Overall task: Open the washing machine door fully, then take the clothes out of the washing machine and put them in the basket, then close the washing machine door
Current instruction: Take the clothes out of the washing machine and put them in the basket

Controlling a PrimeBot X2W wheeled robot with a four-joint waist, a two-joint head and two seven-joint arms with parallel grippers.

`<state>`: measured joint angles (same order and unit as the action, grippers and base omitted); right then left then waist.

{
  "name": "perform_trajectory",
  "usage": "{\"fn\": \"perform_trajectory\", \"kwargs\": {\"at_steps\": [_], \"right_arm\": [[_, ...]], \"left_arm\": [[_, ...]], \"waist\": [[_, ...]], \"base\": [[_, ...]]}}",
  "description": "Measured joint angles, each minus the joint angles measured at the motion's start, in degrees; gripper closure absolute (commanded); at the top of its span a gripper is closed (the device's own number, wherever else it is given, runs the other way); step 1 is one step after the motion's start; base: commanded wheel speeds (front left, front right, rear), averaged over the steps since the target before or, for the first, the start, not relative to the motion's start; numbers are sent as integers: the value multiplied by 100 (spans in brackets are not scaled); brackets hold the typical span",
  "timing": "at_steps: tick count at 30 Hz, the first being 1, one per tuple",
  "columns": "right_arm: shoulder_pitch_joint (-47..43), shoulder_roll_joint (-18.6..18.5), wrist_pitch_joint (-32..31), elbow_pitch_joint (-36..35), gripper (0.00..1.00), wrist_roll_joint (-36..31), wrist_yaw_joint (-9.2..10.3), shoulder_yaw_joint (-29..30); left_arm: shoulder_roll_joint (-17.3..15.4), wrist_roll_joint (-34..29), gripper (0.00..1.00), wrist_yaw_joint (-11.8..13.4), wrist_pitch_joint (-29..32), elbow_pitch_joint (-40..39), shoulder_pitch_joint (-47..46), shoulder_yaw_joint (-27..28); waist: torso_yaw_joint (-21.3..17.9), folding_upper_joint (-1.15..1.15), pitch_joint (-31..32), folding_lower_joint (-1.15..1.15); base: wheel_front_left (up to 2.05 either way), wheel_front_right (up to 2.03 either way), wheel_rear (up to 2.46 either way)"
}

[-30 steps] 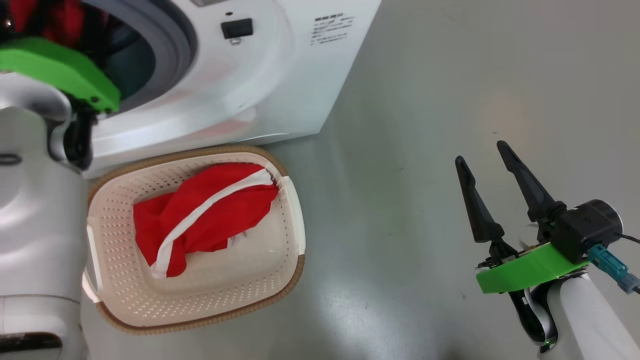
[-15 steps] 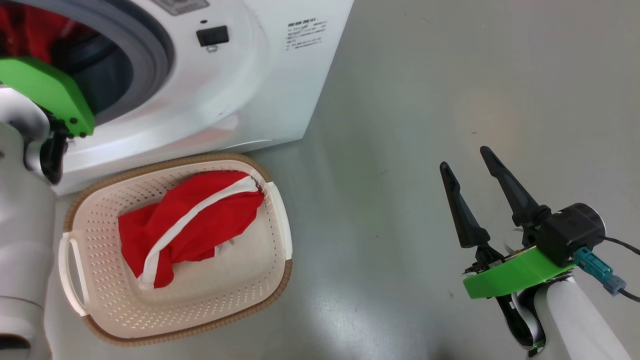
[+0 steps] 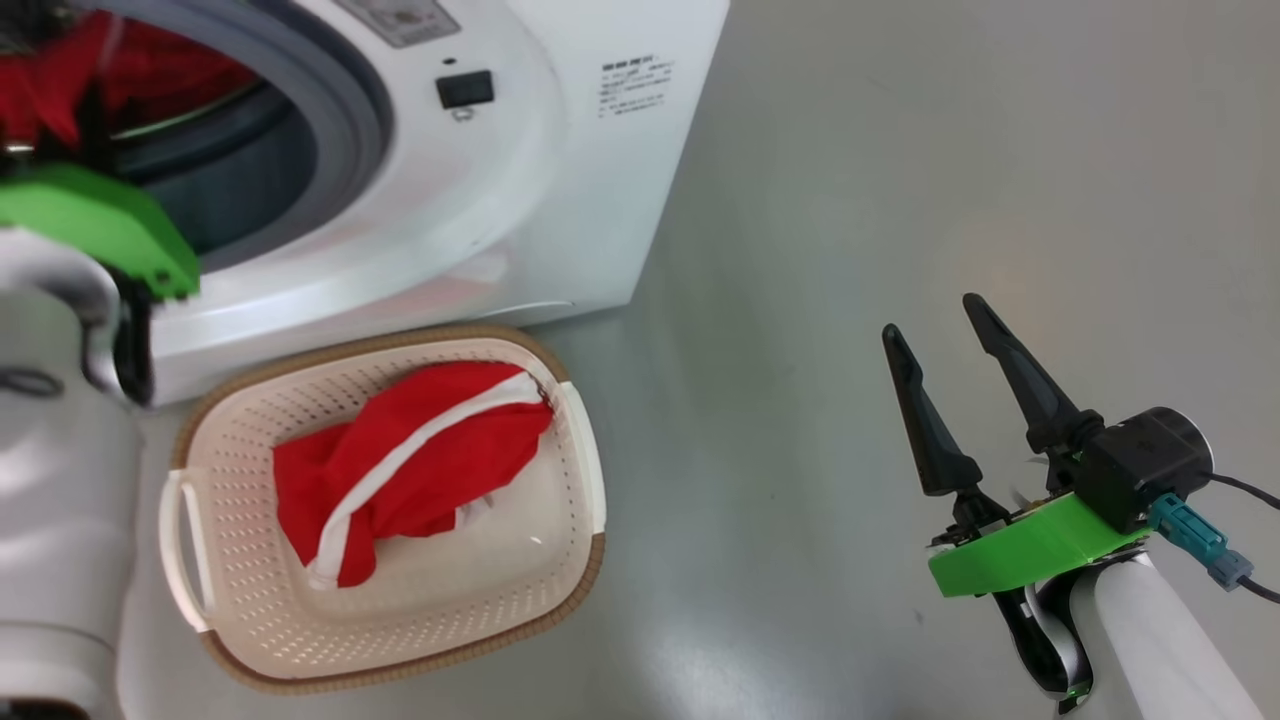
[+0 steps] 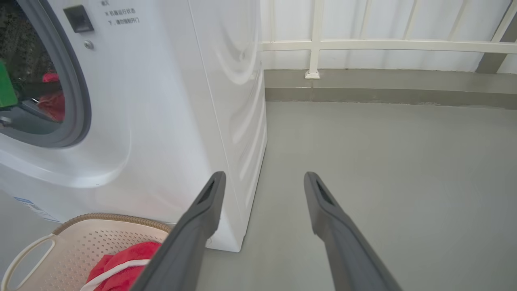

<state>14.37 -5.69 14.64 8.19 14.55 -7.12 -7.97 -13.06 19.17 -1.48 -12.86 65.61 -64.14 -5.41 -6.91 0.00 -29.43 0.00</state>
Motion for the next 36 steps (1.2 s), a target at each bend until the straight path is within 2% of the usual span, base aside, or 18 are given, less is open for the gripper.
{"fn": "perform_trajectory", "kwargs": {"at_steps": [5, 9, 15, 21, 30, 36], "right_arm": [[-10, -1, 0, 41, 0, 0, 0, 1], [-21, -7, 0, 67, 0, -3, 0, 7], [-112, -19, 0, 94, 0, -3, 0, 11], [-361, -18, 0, 142, 0, -3, 0, 11], [-523, -2, 0, 231, 0, -3, 0, -2], [-731, -10, 0, 292, 0, -20, 0, -4]], "left_arm": [[46, 119, 100, -7, -137, -197, 466, 156], [67, 108, 100, 87, -144, -1020, 966, 337], [274, -82, 100, 153, -145, -2281, 2003, 659], [488, -212, 100, 124, -144, -2961, 2726, 851], [553, -542, 100, 41, -144, -3928, 3516, 1025], [730, -659, 100, 45, -145, -4741, 4007, 1077]], "waist": [[103, 0, 207, 0], [180, 0, 405, 0], [274, 0, 741, 0], [346, 0, 1115, 0], [409, 0, 1615, 0], [459, 0, 1963, 0]], "base": [[0, 0, 0], [0, 0, 0], [0, 0, 0], [0, 0, 0], [0, 0, 0], [0, 0, 0]]}}
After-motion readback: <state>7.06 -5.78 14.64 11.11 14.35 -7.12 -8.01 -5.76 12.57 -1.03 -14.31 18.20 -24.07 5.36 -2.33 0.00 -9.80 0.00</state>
